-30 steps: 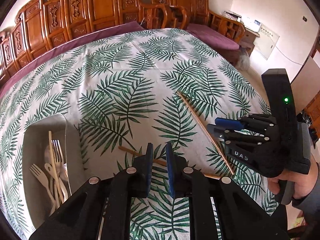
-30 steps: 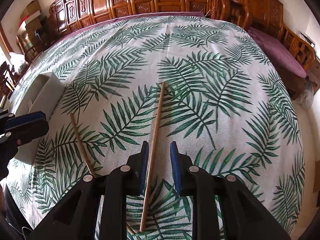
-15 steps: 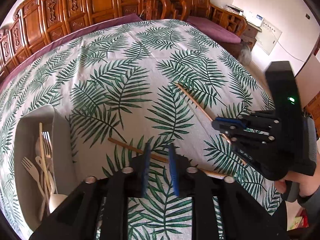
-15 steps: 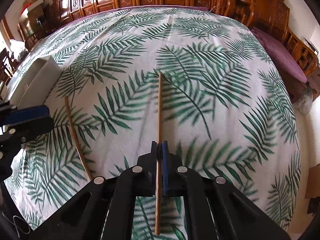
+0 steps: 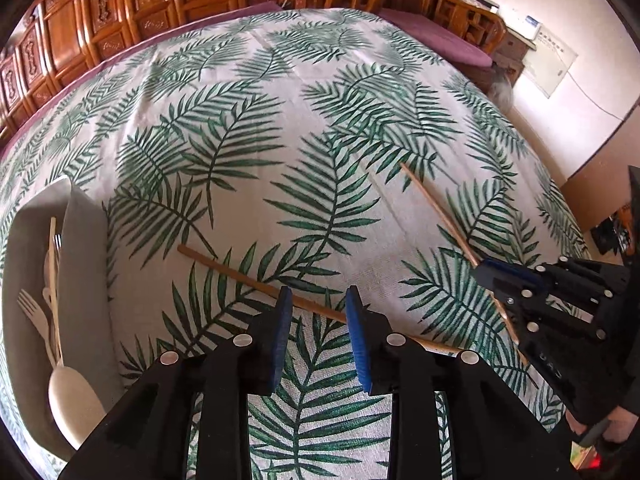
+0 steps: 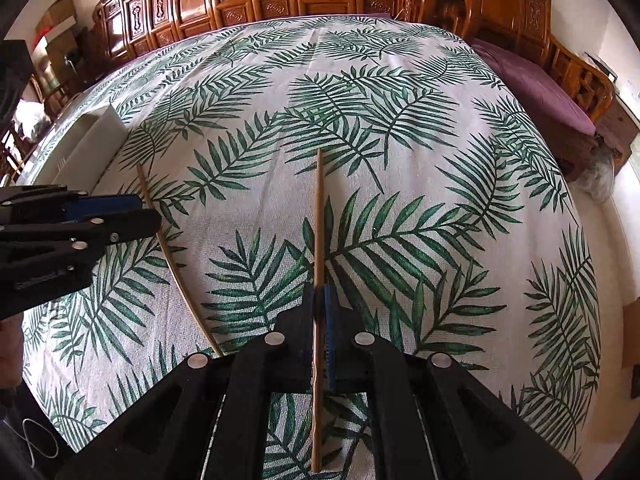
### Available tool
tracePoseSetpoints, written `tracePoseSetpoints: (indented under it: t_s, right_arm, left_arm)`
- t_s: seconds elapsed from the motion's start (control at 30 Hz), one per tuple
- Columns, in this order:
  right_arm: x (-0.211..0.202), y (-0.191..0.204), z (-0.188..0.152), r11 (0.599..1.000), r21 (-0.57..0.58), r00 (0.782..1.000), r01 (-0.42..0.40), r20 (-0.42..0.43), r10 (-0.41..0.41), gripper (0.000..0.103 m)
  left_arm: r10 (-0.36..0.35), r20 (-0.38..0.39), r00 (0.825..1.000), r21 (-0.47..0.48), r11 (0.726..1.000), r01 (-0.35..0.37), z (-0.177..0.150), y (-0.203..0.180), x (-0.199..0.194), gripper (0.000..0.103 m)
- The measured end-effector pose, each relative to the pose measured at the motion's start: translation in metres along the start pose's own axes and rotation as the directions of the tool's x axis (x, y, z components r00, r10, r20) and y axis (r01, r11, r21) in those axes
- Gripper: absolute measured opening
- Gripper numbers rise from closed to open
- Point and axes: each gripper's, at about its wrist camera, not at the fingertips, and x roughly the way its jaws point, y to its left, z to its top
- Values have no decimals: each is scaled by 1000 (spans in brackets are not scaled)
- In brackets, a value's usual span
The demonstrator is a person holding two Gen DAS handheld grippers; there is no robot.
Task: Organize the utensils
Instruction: 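Grasp a wooden chopstick with the right tool while the left tool grasps another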
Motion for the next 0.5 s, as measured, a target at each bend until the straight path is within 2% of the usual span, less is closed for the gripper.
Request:
tracePoseSetpoints:
  t_s: [0.13, 0.23, 0.5]
  right_arm:
    - [0, -1, 0, 1000, -1, 1000, -9, 1, 9, 6]
    - [-1, -2, -1, 1000, 0, 1000, -11, 4, 11, 6]
    - [-1, -1, -1, 1000, -2, 1000, -4, 7, 4, 6]
  left_arm:
    - [25, -22, 999, -17, 1000, -26, -1, 1, 7, 26]
    - [51, -20, 999, -21, 998, -51, -2, 3, 9, 35]
    - [5, -34, 999, -90, 996, -8, 1, 11, 12, 36]
